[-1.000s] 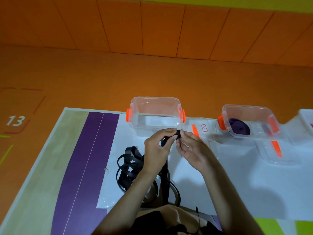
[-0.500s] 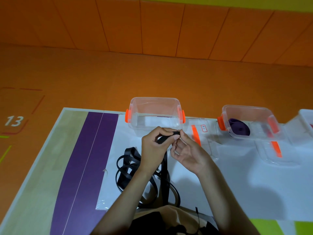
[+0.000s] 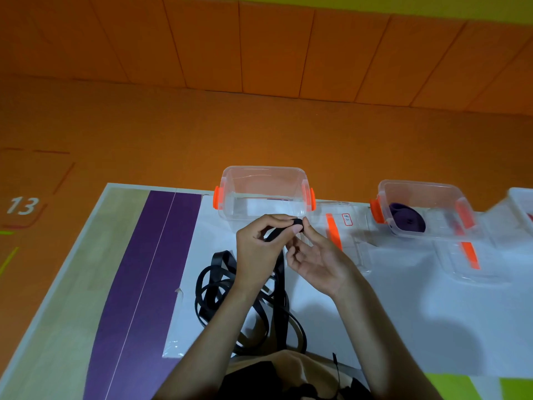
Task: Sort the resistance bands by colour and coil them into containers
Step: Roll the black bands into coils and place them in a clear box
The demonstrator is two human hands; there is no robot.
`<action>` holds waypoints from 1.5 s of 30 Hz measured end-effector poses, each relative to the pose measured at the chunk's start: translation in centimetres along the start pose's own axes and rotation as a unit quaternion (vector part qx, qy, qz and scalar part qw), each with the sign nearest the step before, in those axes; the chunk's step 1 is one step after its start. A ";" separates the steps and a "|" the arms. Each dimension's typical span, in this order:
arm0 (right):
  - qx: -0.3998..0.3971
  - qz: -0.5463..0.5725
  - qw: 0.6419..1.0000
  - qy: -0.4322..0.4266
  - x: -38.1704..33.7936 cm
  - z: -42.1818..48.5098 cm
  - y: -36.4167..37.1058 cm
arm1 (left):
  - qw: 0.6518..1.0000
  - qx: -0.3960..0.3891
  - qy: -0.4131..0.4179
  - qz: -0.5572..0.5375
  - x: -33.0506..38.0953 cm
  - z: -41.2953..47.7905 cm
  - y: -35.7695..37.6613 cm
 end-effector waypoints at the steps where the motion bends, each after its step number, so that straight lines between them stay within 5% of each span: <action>1: -0.002 -0.001 1.000 -0.006 -0.1 0.0 0.1 | 1.000 0.006 -0.001 -0.004 0.0 -0.1 0.1; 15: 0.030 -0.089 0.995 -0.029 -0.6 -0.3 -0.3 | 0.997 -0.010 0.007 0.076 -0.7 -0.6 -0.1; 19: 0.038 -0.137 0.986 -0.091 -1.5 -0.5 -0.4 | 0.996 -0.032 -0.006 0.087 -0.4 -0.4 0.3; 28: 0.089 -0.394 0.858 -0.316 -4.7 -2.3 0.2 | 0.994 -0.072 -0.069 0.053 -0.6 -0.5 1.0; 37: 0.106 -0.255 0.875 -0.398 -3.7 -2.7 1.1 | 0.999 0.016 -0.050 -0.009 0.2 -0.9 0.6; 45: 0.100 -0.361 0.844 -0.385 -3.5 -2.4 0.5 | 0.999 0.017 -0.048 0.004 0.4 -1.2 0.3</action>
Point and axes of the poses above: each hand's wrist, its own z-axis towards the middle knuckle, its own y-axis out of the palm, x = y × z, the point moved 5 cm from there along z, towards the middle knuckle, and after that the axes turned 3 degrees about -z, right-handed, at the moved point
